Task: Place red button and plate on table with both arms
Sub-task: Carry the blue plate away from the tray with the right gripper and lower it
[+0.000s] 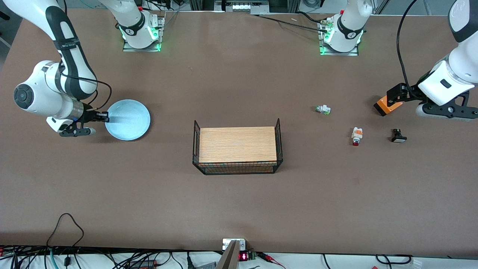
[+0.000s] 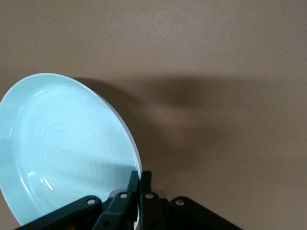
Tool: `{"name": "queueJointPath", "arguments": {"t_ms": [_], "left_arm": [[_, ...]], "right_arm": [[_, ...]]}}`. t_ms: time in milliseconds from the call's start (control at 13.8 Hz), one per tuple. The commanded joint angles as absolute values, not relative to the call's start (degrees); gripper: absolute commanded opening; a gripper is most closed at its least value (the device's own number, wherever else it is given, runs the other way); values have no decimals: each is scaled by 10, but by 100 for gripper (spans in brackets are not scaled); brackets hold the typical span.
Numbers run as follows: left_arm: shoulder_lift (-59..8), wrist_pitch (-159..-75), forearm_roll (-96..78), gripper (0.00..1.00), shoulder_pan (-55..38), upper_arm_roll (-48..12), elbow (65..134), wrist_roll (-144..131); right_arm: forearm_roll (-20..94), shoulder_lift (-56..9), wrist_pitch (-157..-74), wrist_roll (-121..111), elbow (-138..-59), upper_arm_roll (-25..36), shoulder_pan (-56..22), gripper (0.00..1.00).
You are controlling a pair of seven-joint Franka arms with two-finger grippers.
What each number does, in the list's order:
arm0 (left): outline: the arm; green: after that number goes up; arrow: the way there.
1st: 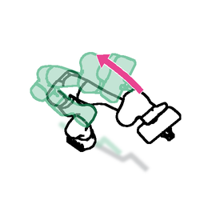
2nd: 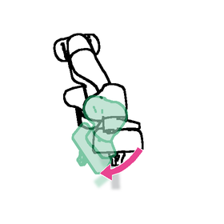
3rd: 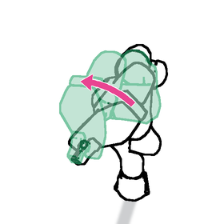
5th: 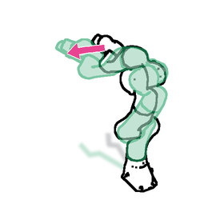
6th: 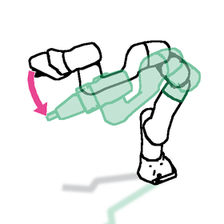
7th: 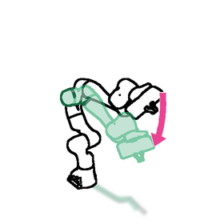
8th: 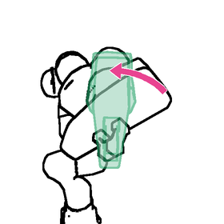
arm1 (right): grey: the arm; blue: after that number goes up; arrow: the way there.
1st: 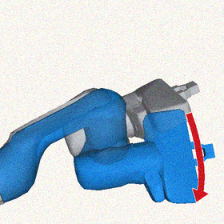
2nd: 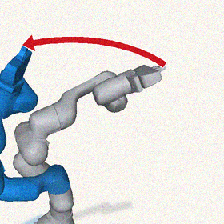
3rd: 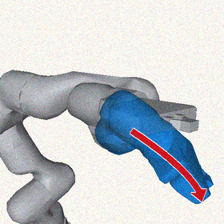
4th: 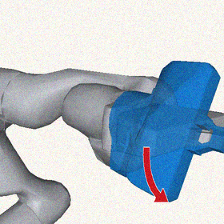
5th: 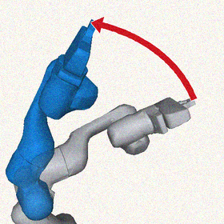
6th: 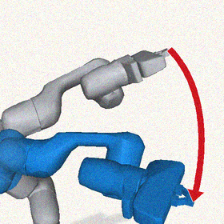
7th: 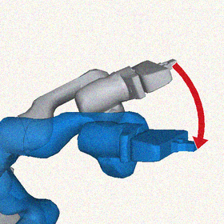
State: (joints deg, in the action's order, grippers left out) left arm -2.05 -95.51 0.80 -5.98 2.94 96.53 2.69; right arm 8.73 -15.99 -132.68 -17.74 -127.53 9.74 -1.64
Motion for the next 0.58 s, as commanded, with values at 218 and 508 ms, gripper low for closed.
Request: {"name": "queueJointPath", "arguments": {"t_ms": [218,508], "left_arm": [[-9,-953,9,100,-62,32,977,23],[-11,-954,9,100,-62,32,976,23]], "right_arm": [[87,-172,-1368,-185,-1277,87,-9,99],[84,-125,-1320,-101,-1252,52,-15,100]]}}
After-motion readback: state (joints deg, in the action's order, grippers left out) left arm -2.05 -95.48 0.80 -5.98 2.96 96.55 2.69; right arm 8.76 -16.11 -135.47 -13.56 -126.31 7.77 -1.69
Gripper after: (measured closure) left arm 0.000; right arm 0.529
